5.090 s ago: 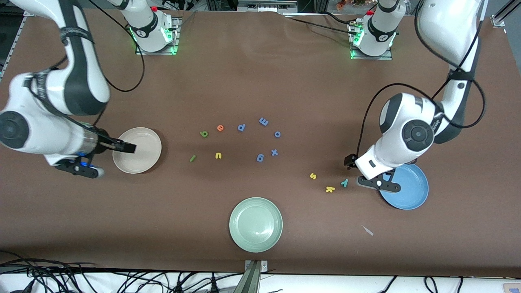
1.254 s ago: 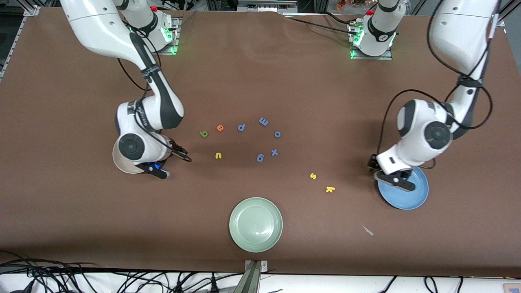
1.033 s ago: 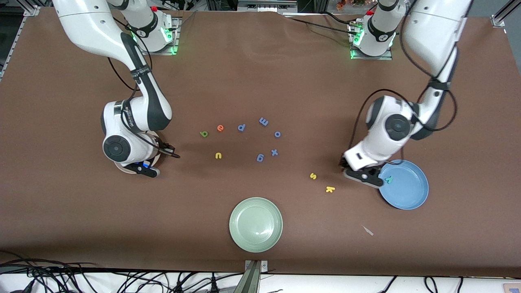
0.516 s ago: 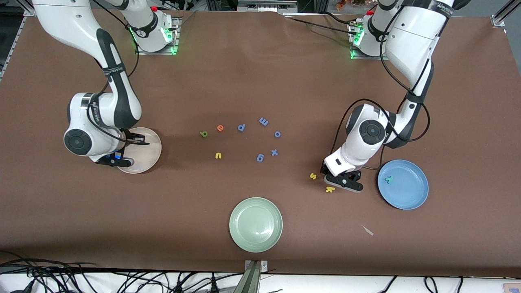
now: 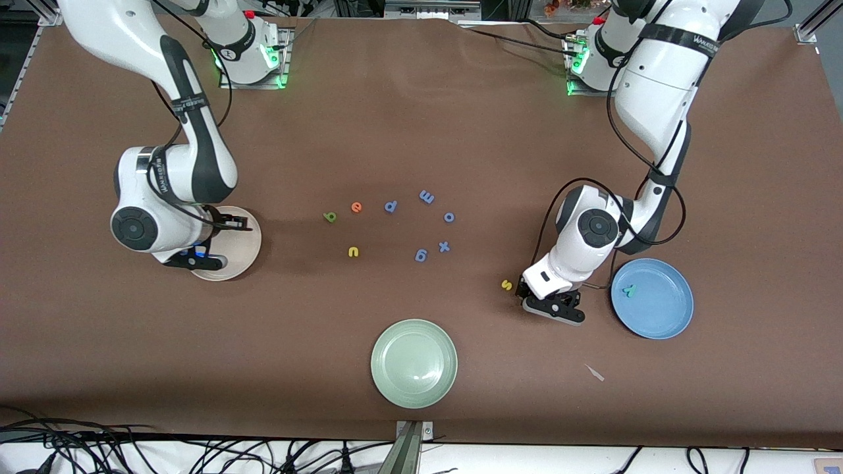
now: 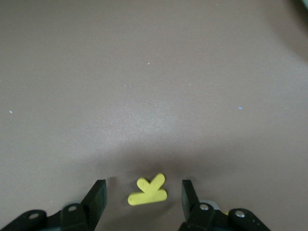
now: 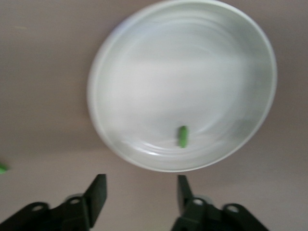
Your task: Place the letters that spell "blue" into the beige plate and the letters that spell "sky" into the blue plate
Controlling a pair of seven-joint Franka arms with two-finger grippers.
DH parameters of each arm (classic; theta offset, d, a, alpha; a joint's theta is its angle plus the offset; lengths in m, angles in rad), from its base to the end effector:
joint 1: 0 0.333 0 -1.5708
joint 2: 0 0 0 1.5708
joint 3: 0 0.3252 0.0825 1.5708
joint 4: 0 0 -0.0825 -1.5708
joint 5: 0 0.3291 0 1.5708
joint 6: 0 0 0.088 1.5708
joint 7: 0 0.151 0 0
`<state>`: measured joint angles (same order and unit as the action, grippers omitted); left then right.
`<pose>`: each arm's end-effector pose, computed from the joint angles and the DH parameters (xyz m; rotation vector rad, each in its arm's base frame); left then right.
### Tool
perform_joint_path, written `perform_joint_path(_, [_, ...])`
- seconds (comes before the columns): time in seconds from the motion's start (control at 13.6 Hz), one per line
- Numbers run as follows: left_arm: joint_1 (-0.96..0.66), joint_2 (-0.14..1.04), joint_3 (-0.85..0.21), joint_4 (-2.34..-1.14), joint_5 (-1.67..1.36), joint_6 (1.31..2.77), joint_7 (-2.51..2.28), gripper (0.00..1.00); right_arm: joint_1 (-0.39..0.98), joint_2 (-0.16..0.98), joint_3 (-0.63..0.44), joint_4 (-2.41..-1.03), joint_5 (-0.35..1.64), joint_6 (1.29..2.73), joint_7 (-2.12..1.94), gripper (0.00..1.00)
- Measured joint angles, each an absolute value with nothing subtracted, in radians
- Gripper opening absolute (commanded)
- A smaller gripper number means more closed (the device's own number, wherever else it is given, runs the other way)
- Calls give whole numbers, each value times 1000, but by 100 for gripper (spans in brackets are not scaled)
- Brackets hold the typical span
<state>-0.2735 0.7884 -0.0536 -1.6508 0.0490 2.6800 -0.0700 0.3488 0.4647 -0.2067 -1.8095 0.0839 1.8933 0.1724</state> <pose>0.6510 -0.2162 0.1808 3.0343 -0.4244 0.3629 0.5423 0.0932 0.2683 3.0114 -0.1021 -0.5511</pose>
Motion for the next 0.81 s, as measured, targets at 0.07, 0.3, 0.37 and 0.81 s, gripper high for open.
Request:
perform_joint_path(0.07, [-273,798,-53,-1642,49,2682,-70,70,351,458,-178,-1801,84,1894,181,100])
perform_joint_path(0.3, [-274,813,-53,-1630,49,2683,-70,44,356,449,-93,-1799,84,1939,208,100])
perform_joint_path(0.37, [-274,814,-53,-1630,49,2683,-70,34,358,449,-70,-1803,84,1972,235,100])
perform_joint_path(0.81, [-273,813,-48,-1623,49,2683,-70,17,437,506,-17,-1819,84,2225,469,100])
